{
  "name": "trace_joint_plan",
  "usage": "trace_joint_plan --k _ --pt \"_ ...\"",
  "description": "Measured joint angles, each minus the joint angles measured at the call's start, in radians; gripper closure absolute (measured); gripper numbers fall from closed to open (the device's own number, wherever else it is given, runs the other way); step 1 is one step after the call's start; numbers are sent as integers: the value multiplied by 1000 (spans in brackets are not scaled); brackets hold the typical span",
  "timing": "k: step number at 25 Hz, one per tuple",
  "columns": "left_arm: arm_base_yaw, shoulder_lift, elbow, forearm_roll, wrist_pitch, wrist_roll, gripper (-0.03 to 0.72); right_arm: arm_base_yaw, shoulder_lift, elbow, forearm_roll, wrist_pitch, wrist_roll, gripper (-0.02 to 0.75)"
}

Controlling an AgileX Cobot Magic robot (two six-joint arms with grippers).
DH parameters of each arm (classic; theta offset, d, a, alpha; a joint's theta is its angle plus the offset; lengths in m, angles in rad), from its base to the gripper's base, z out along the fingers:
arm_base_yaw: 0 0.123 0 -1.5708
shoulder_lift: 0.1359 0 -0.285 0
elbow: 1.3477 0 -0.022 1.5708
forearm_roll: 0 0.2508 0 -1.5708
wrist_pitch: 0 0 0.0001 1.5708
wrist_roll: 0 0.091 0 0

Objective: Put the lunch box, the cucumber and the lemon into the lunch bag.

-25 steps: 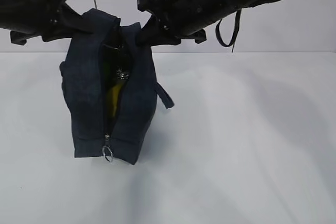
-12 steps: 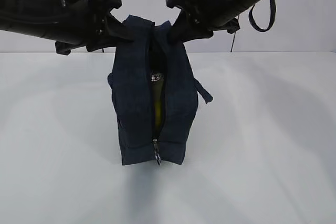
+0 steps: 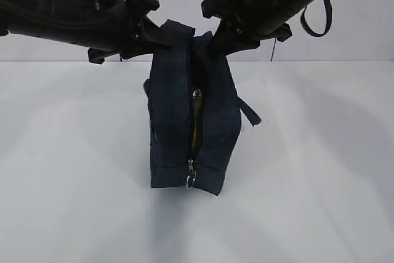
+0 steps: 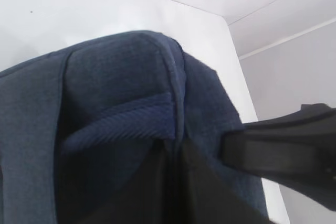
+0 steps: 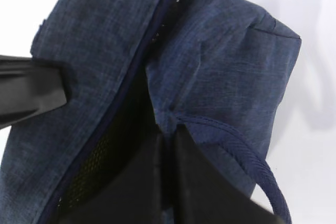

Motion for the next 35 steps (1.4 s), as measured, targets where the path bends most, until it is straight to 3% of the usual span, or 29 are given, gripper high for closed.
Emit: trace_joint_plan --k 15,17,19,22,25,28,35 --pt "0 60 -51 -17 24 4 653 -2 0 0 -40 -40 33 692" --pt "0 60 -51 -17 25 4 599 -2 0 0 -40 -42 34 641" --pt "0 60 -51 -17 27 4 506 -2 -2 0 -35 -52 34 533" --pt "0 60 -51 -17 29 4 295 -2 -8 -2 -26 -53 34 341" --pt "0 60 -51 -19 29 4 142 -2 -8 -2 -27 -53 34 216" --pt "4 60 -51 -19 37 4 102 -6 -8 -4 -27 -45 34 182" --pt "87 11 -51 24 152 4 106 -24 -35 -101 -93 131 34 176"
